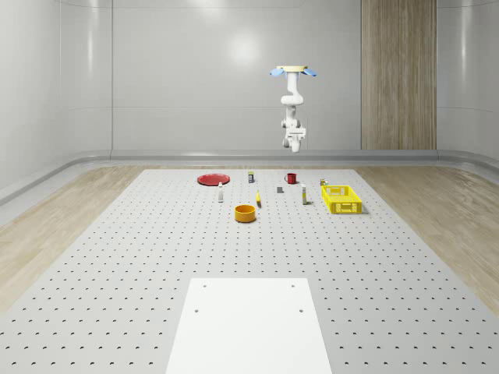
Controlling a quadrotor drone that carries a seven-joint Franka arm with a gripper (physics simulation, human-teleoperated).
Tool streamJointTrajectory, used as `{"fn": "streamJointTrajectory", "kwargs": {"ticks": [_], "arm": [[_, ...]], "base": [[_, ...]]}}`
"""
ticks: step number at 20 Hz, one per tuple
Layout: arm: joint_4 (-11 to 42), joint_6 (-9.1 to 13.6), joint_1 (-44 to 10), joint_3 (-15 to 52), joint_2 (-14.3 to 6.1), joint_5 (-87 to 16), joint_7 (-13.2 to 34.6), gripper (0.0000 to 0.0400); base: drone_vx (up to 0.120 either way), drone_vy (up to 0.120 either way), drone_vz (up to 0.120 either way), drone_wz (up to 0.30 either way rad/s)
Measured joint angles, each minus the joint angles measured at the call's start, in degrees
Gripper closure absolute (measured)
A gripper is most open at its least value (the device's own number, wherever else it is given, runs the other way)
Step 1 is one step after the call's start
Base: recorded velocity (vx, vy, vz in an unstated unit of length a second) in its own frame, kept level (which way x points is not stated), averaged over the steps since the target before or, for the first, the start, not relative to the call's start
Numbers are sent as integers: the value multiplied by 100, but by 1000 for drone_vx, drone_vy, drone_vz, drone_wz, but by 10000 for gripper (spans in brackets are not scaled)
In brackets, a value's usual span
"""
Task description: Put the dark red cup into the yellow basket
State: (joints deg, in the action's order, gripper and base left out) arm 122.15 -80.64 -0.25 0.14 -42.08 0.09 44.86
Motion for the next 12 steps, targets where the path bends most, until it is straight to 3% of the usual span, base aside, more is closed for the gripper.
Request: {"fn": "streamJointTrajectory", "kwargs": {"ticks": [10, 12], "arm": [[-474, 253, -12, 7, 176, 4, -5, 0], [-495, 260, -14, 8, 181, 5, -5, 0]], "base": [[120, 0, 0, 0], [120, -120, 0, 0]]}}
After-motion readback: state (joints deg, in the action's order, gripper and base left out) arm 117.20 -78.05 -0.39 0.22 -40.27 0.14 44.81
